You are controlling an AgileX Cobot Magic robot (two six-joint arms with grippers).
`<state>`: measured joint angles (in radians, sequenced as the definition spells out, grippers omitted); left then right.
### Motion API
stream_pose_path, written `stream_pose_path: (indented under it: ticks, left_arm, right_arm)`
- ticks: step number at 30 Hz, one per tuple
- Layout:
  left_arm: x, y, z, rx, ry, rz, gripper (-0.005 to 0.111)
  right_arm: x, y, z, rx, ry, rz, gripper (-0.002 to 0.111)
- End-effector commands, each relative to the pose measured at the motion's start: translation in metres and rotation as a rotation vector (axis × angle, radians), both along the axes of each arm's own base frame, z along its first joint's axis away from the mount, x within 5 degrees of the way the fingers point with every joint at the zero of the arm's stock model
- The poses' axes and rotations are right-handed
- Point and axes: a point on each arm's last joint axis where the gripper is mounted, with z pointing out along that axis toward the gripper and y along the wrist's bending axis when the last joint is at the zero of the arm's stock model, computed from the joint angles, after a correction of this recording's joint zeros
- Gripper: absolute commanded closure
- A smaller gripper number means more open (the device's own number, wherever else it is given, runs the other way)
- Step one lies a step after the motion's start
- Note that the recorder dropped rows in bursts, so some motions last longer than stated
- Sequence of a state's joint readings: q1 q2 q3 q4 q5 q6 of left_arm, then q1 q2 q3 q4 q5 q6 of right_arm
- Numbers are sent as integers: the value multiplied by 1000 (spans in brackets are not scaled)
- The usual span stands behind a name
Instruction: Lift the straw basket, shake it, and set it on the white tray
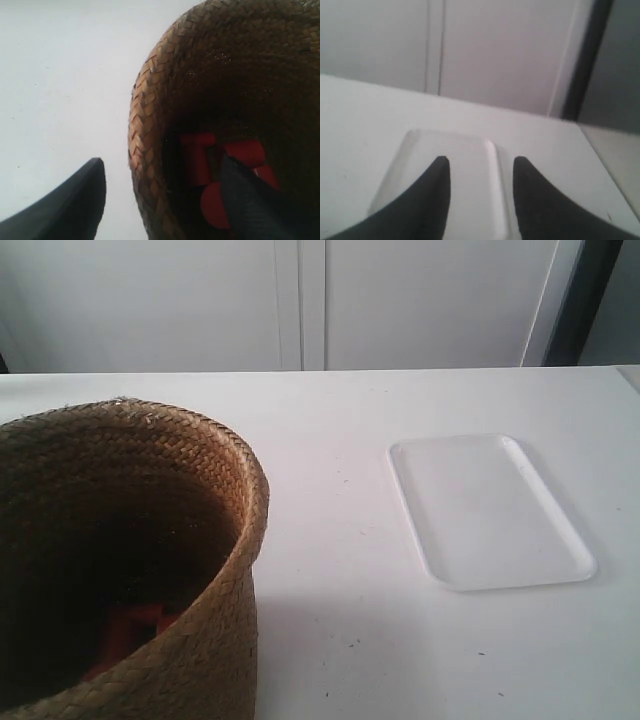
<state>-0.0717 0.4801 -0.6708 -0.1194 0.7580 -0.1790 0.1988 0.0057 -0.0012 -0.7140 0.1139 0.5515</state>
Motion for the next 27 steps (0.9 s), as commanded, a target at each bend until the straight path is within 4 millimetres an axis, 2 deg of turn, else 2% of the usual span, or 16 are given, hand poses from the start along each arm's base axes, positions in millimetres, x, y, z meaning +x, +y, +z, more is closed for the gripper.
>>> stream_pose_path:
  ticks: [1,6,10,13,18,20,22,25,26,27]
  left_arm:
    - [-1,-3,3,-41,-7,-13,39]
    - [1,-9,1,-77,-33,-65,39]
    - [2,-11,-15,-71,4,-92,39]
    - [4,-7,-19,-39,10,-68,39]
    - [4,-7,-19,-45,8,-57,40]
    - [4,-7,-19,-44,10,-57,51]
    - [4,-7,-19,-40,8,-61,69]
    - [3,-7,-20,-3,5,-94,100]
    - [3,-7,-20,11,3,-107,106]
    - [3,-8,-20,11,0,-117,106]
  right_arm:
    - [-9,21,25,155,-257,263,69]
    - [-33,38,49,233,-539,569,69]
    - [-57,45,63,376,-704,828,69]
    - [-56,46,61,494,-602,896,69]
    - [-29,39,44,569,-315,648,69]
    - [-22,33,39,616,-246,545,69]
    - [-20,32,37,646,-218,519,69]
    - [-24,37,37,660,-195,598,69]
    - [-26,40,37,658,-184,637,69]
    - [-27,42,37,658,-176,666,69]
